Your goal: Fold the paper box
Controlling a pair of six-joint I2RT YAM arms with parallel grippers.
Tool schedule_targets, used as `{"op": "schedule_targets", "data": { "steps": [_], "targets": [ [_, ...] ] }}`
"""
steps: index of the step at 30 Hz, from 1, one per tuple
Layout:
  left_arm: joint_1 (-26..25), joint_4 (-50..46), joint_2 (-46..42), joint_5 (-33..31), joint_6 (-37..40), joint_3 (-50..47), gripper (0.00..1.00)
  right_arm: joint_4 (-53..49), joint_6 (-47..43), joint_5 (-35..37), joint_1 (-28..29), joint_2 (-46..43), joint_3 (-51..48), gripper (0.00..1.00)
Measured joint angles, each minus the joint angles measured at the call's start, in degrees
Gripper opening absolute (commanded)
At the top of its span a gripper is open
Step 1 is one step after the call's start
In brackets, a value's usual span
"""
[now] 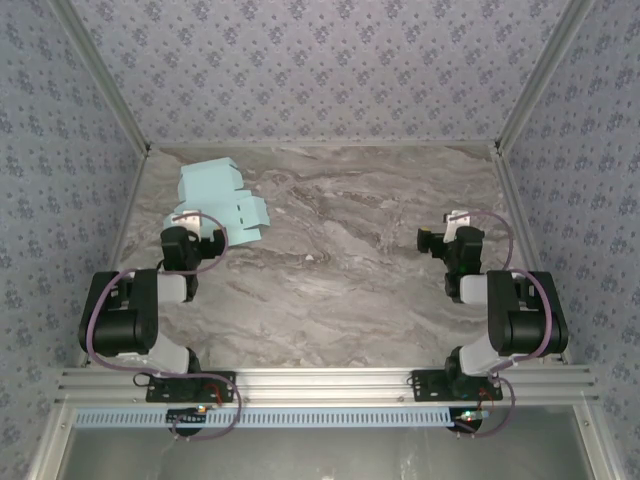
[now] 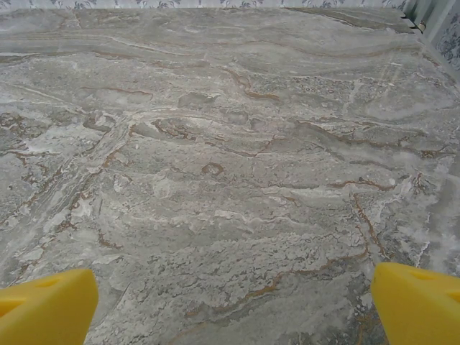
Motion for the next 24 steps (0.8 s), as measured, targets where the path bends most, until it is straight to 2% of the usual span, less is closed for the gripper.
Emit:
{"op": "schedule_targets", "data": {
  "steps": [24],
  "targets": [
    [-1.2,0.0,0.0,-1.5,0.0,0.0,0.99,0.0,0.0,-0.1,-0.1,0.0,0.0,1.0]
  ]
}}
